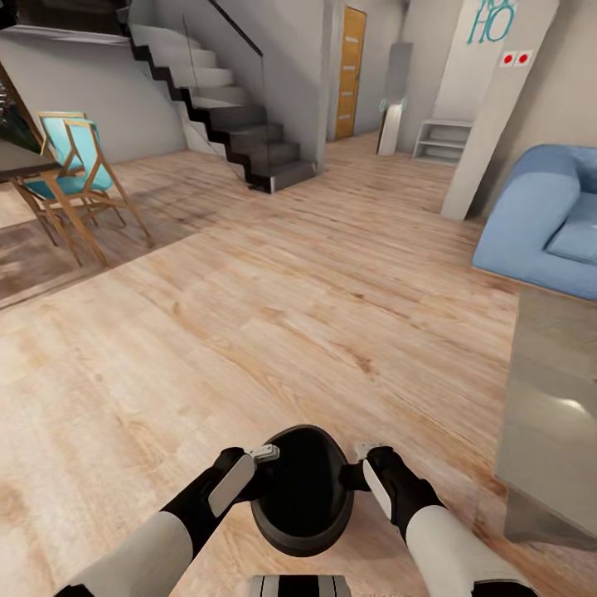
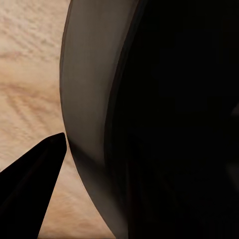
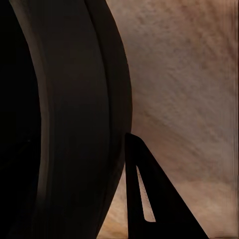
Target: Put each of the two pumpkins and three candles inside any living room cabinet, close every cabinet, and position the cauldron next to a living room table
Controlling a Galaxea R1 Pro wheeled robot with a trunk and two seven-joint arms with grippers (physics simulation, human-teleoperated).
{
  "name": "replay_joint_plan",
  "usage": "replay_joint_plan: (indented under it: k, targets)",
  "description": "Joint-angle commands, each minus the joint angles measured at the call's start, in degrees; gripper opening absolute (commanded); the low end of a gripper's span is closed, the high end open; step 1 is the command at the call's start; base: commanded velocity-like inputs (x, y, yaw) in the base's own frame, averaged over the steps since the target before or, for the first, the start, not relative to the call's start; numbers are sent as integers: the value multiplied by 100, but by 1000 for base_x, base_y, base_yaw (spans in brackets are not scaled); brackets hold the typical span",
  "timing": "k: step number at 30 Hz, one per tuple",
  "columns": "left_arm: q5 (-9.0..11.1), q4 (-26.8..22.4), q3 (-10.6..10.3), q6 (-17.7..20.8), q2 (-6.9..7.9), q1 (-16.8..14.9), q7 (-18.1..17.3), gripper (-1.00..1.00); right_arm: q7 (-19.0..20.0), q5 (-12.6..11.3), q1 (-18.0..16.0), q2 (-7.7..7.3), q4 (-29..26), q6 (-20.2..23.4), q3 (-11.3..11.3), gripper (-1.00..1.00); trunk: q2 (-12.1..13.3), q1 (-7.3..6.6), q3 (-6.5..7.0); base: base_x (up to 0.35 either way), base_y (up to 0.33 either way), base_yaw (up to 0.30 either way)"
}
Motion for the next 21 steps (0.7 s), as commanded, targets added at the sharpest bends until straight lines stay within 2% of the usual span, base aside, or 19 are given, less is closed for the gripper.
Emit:
replay_joint_plan:
  k: [1, 11, 21]
  targets:
    - [182, -7, -42, -5, 4, 1, 54, -100, -7, 163, -7, 1, -26, 34, -62, -100, -2, -2, -4, 0, 0, -266]
    - [182, -7, -42, -5, 4, 1, 54, -100, -7, 163, -5, -7, -27, 34, -62, -100, -2, -2, -4, 0, 0, -79]
    - [182, -7, -42, -5, 7, 1, 54, -100, -7, 162, -8, -8, -28, 34, -62, -100, -2, -2, -4, 0, 0, -234]
